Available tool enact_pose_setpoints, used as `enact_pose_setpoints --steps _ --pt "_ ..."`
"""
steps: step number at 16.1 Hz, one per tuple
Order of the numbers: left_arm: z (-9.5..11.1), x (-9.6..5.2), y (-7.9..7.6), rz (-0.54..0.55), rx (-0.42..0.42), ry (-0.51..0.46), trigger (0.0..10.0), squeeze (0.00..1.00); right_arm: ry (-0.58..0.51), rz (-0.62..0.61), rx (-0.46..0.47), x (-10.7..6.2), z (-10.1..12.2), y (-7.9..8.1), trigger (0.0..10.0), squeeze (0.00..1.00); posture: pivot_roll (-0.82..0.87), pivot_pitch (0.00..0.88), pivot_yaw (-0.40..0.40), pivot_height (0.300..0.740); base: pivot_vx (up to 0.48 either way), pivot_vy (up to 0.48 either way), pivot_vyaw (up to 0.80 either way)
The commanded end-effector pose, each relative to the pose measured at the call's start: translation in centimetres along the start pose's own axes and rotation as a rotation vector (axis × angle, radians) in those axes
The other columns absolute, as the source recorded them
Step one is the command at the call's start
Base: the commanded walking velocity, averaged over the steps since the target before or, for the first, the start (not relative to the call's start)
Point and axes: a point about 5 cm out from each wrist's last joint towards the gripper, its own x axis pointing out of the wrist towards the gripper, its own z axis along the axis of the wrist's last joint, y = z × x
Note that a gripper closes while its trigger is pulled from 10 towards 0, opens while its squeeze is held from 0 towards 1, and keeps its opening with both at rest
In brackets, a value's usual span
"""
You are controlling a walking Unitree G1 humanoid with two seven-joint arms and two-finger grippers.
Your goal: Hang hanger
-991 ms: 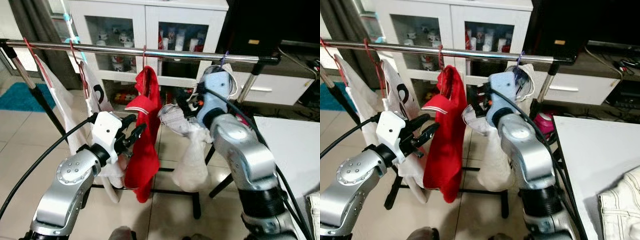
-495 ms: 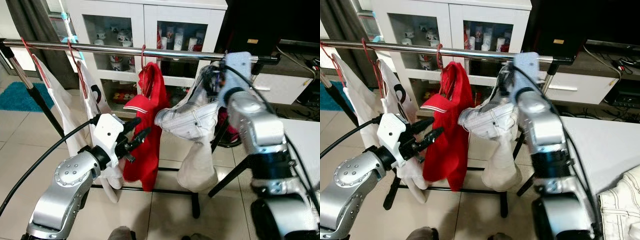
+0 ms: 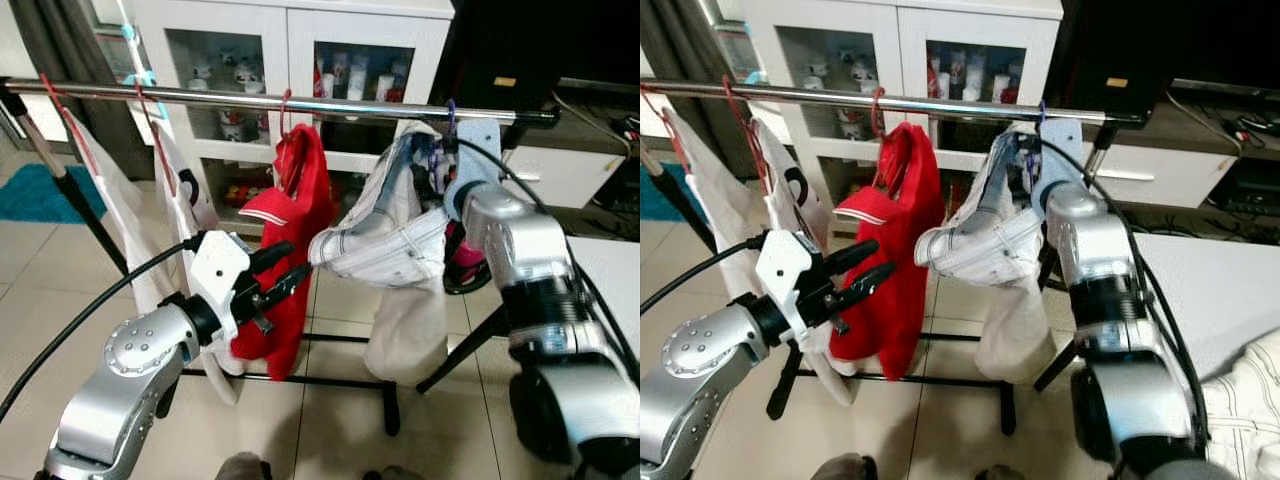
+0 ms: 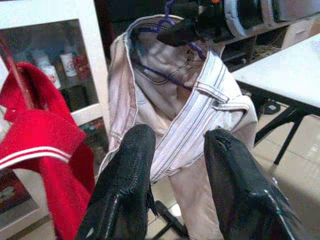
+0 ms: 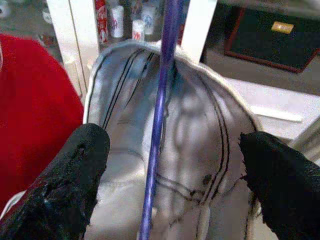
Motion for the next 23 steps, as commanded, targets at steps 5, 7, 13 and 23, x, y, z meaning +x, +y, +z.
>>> enact_pose_setpoints --steps 5,7,13,23 --pt "0.2 -0.5 -0.5 -0.034 0.001 0.01 10.0 0.0 0.033 0.032 0.035 1.4 -0.4 0.0 5.6 0.0 0.1 0.101 -0.015 0.74 0.0 0.0 0.0" --pt "0.2 -0.6 -0.6 -0.036 0.0 0.014 10.0 0.0 0.028 0.05 0.036 1.8 -0.2 0.3 0.0 0.0 0.1 0.104 -0.018 0.74 0.0 0.0 0.0" --pt "0.1 -0.4 -0.7 -0.039 0.002 0.02 10.0 0.0 0.013 0.067 0.033 2.1 -0.4 0.3 0.0 0.0 0.1 0.101 -0.016 0.74 0.0 0.0 0.0" --pt "-0.1 -0.3 -0.6 -0.053 0.014 0.026 10.0 0.0 -0.007 0.098 0.056 2.3 -0.8 0.5 0.0 0.0 0.1 0.075 -0.01 0.74 0.0 0.0 0.0"
